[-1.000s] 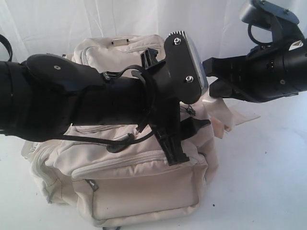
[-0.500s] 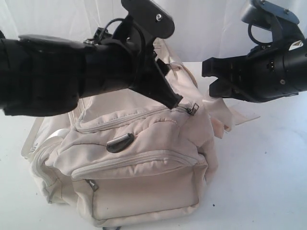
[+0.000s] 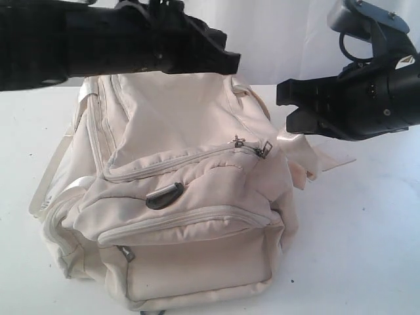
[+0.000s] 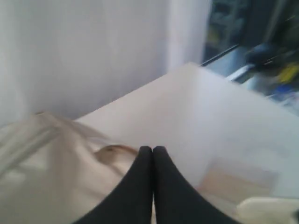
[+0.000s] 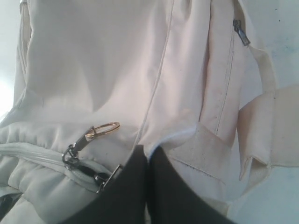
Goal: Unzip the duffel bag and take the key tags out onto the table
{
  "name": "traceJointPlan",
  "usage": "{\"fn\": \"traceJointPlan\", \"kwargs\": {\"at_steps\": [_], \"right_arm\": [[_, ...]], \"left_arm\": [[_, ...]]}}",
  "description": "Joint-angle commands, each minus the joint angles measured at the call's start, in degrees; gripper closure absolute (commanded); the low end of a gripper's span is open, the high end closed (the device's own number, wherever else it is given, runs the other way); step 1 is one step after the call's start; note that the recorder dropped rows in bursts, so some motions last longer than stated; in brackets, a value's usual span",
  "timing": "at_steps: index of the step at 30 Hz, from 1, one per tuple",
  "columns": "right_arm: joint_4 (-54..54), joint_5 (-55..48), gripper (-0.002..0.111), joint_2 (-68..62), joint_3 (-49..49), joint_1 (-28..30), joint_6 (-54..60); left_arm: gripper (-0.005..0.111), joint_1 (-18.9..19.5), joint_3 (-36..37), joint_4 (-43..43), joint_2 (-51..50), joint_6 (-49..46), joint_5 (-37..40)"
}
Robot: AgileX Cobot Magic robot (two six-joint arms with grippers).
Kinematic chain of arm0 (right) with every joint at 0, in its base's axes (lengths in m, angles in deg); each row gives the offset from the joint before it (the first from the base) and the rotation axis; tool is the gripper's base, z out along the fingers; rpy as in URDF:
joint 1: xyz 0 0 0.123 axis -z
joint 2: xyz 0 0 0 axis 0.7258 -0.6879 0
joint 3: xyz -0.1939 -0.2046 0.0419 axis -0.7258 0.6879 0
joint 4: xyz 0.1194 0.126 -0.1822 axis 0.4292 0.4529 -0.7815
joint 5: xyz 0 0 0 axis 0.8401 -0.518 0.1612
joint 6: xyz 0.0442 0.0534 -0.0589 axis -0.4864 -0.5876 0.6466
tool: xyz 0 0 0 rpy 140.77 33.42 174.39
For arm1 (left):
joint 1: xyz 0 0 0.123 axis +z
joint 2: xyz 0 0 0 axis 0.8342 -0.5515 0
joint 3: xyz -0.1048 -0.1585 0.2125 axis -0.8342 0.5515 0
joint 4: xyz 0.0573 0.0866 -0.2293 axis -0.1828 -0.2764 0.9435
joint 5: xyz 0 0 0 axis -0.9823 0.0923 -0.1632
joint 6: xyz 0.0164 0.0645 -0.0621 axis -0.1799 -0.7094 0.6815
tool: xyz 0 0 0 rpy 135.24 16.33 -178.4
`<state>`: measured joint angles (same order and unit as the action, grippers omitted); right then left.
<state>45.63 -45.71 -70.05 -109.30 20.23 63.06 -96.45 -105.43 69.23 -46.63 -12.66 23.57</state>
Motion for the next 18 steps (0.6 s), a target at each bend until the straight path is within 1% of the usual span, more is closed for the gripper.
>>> {"fn": "traceJointPlan", "kwargs": {"at_steps": [1, 3, 4, 6, 8, 11, 13, 15, 16, 18], "right_arm": [[0.5, 0.9, 0.108, 0.9, -0.5, 0.1, 0.1], [0.5, 0.8, 0.108, 0.9, -0.5, 0.1, 0.1], [0.6, 0.8, 0.108, 0.9, -0.5, 0.1, 0.1], [0.8, 0.8, 0.108, 0.9, -0.5, 0.1, 0.1], [0.8, 0.8, 0.108, 0.9, -0.5, 0.1, 0.1], [0.4, -0.9, 0.108, 0.9, -0.5, 0.1, 0.3], [0.4, -1.6, 0.108, 0.9, -0.5, 0.1, 0.3], [0.5, -1.6, 0.108, 0.9, -0.5, 0.1, 0.3], [0.5, -1.6, 0.108, 0.9, -0.5, 0.1, 0.3], [0.5, -1.6, 0.108, 0.9, -0.5, 0.1, 0.3]], "left_arm": [[0.107, 16.6, 1.5, -7.7, -2.1, 26.4, 38.5], [0.107, 22.1, 0.7, -21.0, -3.2, 38.6, 49.6], [0.107, 23.8, 0.2, -27.5, -3.6, 43.0, 53.5], [0.107, 24.2, -0.5, -35.2, -3.7, 47.3, 56.7], [0.107, 22.2, -1.4, -38.0, -3.8, 48.0, 56.2], [0.107, 17.7, -4.3, -41.5, -5.0, 48.5, 52.1], [0.107, 14.4, -7.9, -48.0, -7.1, 53.6, 50.4], [0.107, 11.9, -11.8, -55.2, -9.6, 60.2, 50.7], [0.104, 10.9, -14.0, -57.9, -11.0, 62.5, 52.1], [0.093, 9.6, -17.9, -59.1, -13.6, 63.0, 54.6]]}}
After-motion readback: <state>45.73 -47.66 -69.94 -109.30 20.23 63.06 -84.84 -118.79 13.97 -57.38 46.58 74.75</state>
